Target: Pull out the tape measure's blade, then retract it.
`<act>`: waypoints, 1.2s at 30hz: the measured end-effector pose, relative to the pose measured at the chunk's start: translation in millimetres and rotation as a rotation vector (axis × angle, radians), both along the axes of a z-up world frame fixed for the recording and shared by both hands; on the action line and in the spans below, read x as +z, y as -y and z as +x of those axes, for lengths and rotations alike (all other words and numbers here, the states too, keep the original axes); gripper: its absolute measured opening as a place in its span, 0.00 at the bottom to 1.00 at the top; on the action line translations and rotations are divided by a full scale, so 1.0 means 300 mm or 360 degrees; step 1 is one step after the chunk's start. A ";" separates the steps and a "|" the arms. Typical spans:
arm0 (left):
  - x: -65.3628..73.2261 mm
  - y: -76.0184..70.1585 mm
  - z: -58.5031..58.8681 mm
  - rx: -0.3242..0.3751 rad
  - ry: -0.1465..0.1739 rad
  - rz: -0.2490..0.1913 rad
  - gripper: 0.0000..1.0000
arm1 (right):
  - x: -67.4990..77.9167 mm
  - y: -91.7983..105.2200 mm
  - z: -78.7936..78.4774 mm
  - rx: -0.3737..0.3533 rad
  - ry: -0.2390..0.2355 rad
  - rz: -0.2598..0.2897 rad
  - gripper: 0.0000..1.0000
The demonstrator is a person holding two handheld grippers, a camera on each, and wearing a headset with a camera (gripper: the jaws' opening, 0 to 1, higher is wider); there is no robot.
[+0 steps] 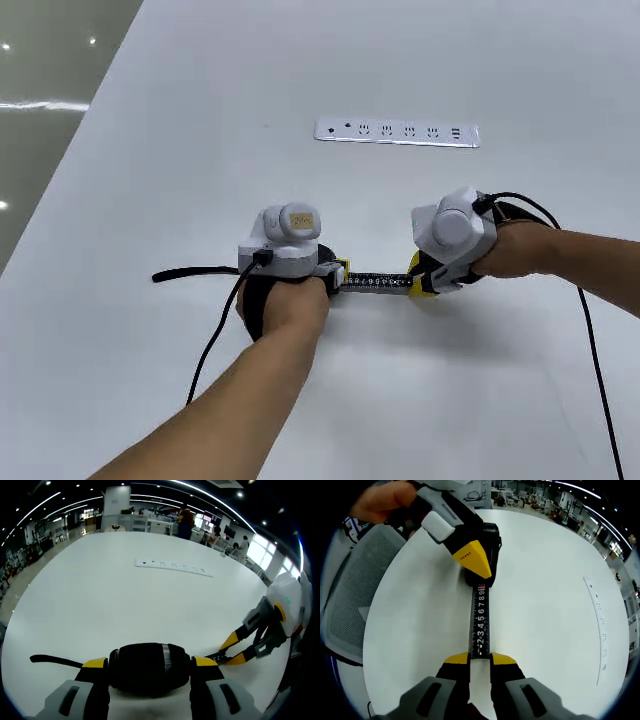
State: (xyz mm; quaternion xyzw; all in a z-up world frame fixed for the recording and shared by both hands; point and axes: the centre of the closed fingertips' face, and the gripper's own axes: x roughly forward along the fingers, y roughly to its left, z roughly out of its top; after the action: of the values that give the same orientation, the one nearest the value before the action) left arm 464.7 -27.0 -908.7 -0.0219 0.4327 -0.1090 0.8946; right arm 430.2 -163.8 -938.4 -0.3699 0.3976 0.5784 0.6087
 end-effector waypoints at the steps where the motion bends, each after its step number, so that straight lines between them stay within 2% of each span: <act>1: -0.001 0.000 0.000 -0.0001 0.0001 0.0002 0.62 | -0.001 -0.004 0.002 -0.0002 -0.0008 0.0003 0.14; 16: -0.003 0.001 0.004 -0.0008 0.0004 -0.0001 0.62 | -0.013 -0.034 0.008 -0.0018 -0.0156 0.0006 0.14; 36: -0.003 0.002 0.004 -0.0010 0.0009 -0.0004 0.62 | -0.004 -0.075 0.006 0.0011 -0.0144 0.0011 0.14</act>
State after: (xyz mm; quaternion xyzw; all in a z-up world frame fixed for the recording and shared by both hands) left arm 465.9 -27.6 -909.5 -0.0212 0.4300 -0.1124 0.8955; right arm 432.0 -141.3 -939.7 -0.3426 0.4213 0.5980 0.5894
